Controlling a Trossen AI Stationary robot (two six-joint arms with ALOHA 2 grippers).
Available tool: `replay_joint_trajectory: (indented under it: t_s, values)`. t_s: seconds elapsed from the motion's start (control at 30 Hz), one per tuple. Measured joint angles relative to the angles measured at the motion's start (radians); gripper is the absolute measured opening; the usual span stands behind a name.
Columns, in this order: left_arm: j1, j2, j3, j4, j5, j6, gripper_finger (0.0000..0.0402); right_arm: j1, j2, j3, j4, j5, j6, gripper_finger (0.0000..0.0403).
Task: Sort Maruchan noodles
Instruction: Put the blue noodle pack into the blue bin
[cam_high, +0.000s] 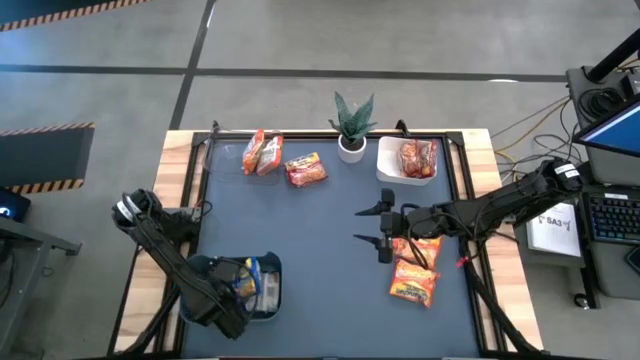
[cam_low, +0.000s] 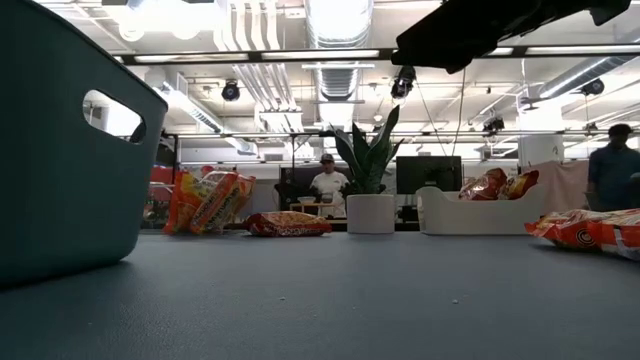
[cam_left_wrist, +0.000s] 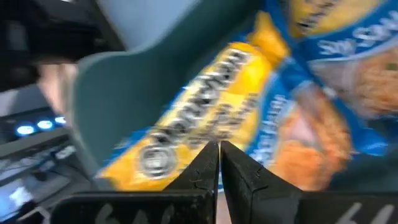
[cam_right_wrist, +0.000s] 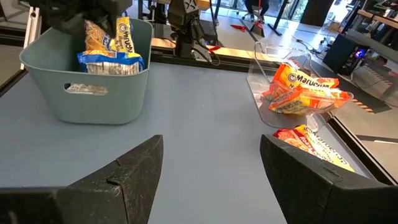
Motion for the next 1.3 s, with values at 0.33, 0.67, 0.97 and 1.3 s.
replay_joint_trajectory:
  t_s: [0.33, 0.67, 0.97, 1.3]
  values:
    - [-0.011, 0.007, -0.056, 0.038, -0.017, -0.028, 0.0000, 0.000, 0.000, -0.005, 0.000, 0.000, 0.000, 0.0256]
    - [0.027, -0.054, 0.142, -0.002, -0.368, 0.187, 0.0000, -0.008, 0.000, -0.001, 0.126, -0.004, 0.022, 0.0255]
    - [0.027, -0.258, 0.106, -0.016, -0.467, 0.373, 0.0000, -0.031, 0.000, 0.096, 0.071, -0.008, 0.056, 0.0232]
    - [0.069, -0.458, -0.140, 0.030, 0.062, -0.019, 0.0009, -0.061, -0.001, 0.110, 0.073, 0.001, 0.067, 0.0226]
